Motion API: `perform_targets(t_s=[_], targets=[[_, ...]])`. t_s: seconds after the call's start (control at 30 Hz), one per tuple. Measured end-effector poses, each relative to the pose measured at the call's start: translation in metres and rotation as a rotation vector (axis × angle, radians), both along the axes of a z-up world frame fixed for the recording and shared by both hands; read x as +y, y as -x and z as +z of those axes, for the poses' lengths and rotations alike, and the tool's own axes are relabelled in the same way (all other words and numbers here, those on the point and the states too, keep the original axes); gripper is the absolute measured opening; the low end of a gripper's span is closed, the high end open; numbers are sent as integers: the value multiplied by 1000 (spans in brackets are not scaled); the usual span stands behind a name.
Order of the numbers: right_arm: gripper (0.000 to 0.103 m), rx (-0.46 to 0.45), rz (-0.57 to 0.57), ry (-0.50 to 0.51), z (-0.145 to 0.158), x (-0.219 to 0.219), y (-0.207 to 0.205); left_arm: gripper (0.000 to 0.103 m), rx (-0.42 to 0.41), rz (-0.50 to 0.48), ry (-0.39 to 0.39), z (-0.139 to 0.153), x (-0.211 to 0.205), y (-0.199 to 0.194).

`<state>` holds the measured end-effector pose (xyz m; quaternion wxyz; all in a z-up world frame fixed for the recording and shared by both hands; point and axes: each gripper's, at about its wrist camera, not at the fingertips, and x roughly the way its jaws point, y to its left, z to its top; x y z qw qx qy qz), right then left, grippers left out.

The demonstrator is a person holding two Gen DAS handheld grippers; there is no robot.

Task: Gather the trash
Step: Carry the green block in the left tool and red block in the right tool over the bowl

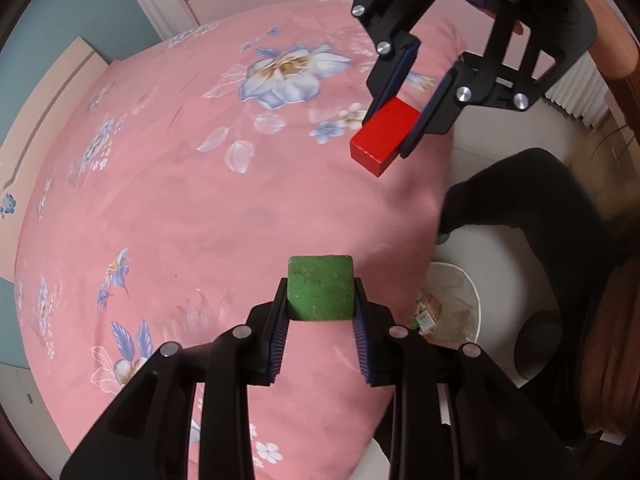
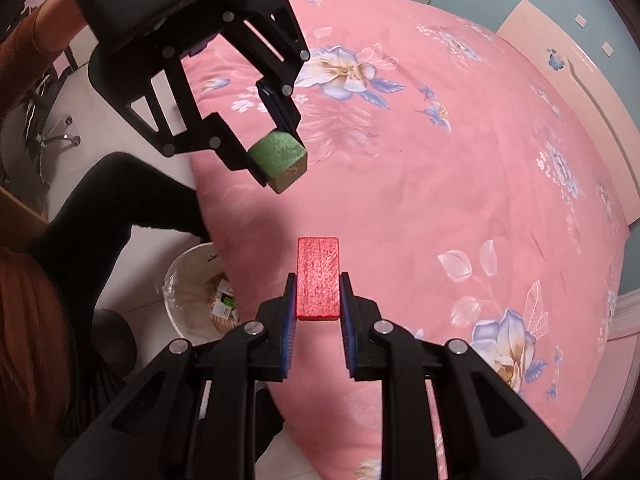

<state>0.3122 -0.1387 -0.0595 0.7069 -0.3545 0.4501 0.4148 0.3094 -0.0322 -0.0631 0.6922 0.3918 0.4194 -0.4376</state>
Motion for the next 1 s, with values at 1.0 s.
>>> perform_targets(t_s=[1.0], targets=[[21,-3,153,113,-54,26,113,32,32,-113,-54,-55,0,96]])
